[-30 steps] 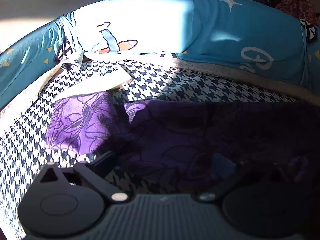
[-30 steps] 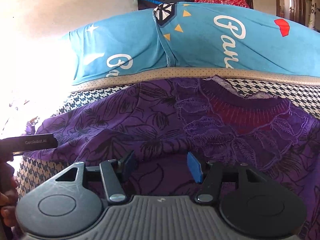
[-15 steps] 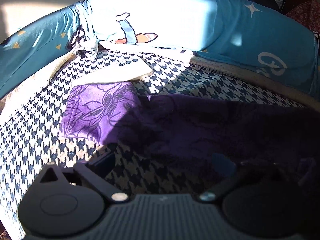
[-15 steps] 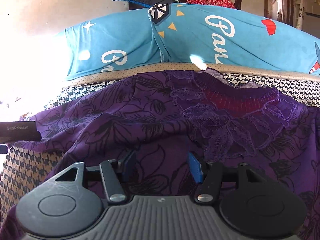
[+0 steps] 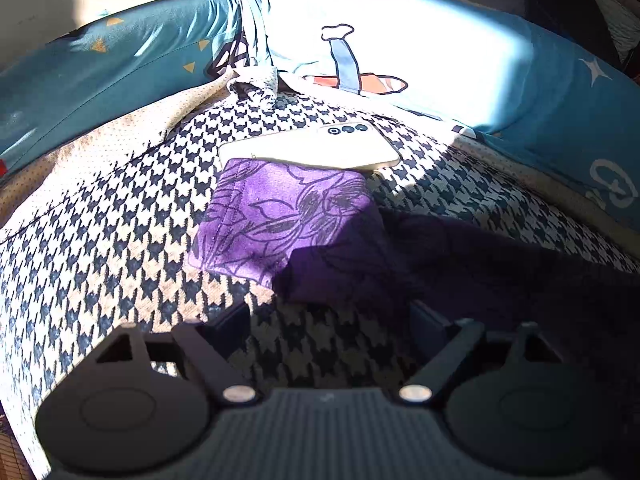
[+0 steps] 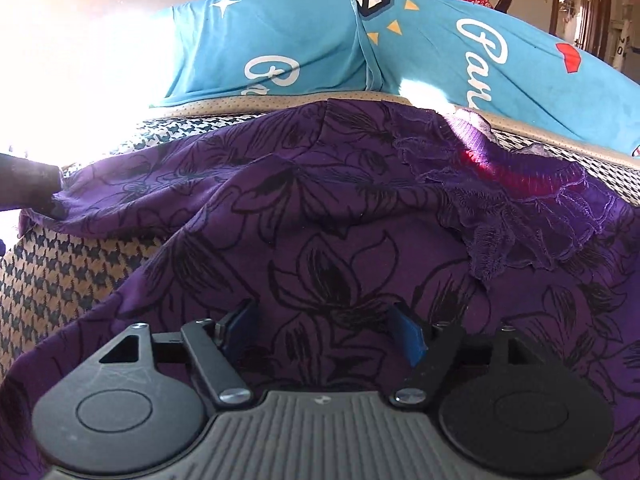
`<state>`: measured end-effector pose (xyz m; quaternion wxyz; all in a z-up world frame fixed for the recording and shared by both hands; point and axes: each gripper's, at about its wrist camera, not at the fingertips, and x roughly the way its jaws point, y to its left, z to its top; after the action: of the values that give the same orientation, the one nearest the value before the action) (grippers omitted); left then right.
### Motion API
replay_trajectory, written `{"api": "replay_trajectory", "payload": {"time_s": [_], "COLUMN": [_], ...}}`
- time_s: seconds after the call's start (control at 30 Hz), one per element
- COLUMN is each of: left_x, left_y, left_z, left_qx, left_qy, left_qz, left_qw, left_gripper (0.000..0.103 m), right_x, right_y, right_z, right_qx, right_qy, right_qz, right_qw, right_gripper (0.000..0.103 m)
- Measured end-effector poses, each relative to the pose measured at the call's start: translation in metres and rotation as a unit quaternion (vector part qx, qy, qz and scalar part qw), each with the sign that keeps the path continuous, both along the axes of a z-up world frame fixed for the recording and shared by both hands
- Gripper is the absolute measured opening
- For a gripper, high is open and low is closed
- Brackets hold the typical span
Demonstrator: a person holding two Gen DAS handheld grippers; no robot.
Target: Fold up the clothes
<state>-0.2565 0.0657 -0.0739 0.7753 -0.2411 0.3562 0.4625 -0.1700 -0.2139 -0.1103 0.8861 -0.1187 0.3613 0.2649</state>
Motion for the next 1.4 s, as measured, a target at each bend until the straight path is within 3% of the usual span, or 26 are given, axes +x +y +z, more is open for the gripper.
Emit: {"api": "replay_trajectory", "payload": {"time_s": [0.4, 0.47, 0.53, 0.83, 1.07, 1.2, 1.27, 1.4], "left_x": [-0.015, -0.012, -0.008, -0.009, -0.029, -0.045, -0.053, -0.054], "left_y": [0.033, 0.034, 0.031, 0.032, 0.041, 0.056, 0.065, 0.063], "left_z": [-0.008, -0.01, -0.01, -0.009, -0.005, -0.003, -0.007, -0.003], "left_qx": [-0.026, -0.018, -0.008, -0.004, 0.019, 0.023, 0.004, 0.029], "left_qy": [-0.05, -0.048, -0.044, -0.045, -0.026, -0.012, -0.011, 0.009], "left_qz": [0.054, 0.051, 0.038, 0.031, 0.059, 0.104, 0.119, 0.127], "left_qw": [0.9969, 0.9974, 0.9983, 0.9985, 0.9977, 0.9942, 0.9928, 0.9915], "left_gripper": [0.084, 0.073, 0.053, 0.023, 0.022, 0.022, 0.024, 0.029], "right_x": [0.0, -0.001, -0.003, -0.014, -0.018, -0.017, -0.017, -0.017], "right_y": [0.003, 0.003, 0.004, -0.006, -0.01, -0.011, -0.012, -0.011], "right_z": [-0.004, -0.004, -0.005, -0.008, -0.012, -0.013, -0.013, -0.014], "right_qx": [-0.005, -0.005, -0.005, 0.01, 0.022, 0.026, 0.028, 0.03], "right_qy": [-0.009, -0.013, -0.017, -0.035, -0.046, -0.047, -0.047, -0.046], "right_qz": [0.0, -0.001, -0.001, -0.007, -0.012, -0.011, -0.011, -0.011], "right_qw": [1.0, 1.0, 1.0, 0.999, 0.999, 0.999, 0.998, 0.998], "right_gripper": [0.077, 0.077, 0.077, 0.077, 0.079, 0.08, 0.08, 0.081]}}
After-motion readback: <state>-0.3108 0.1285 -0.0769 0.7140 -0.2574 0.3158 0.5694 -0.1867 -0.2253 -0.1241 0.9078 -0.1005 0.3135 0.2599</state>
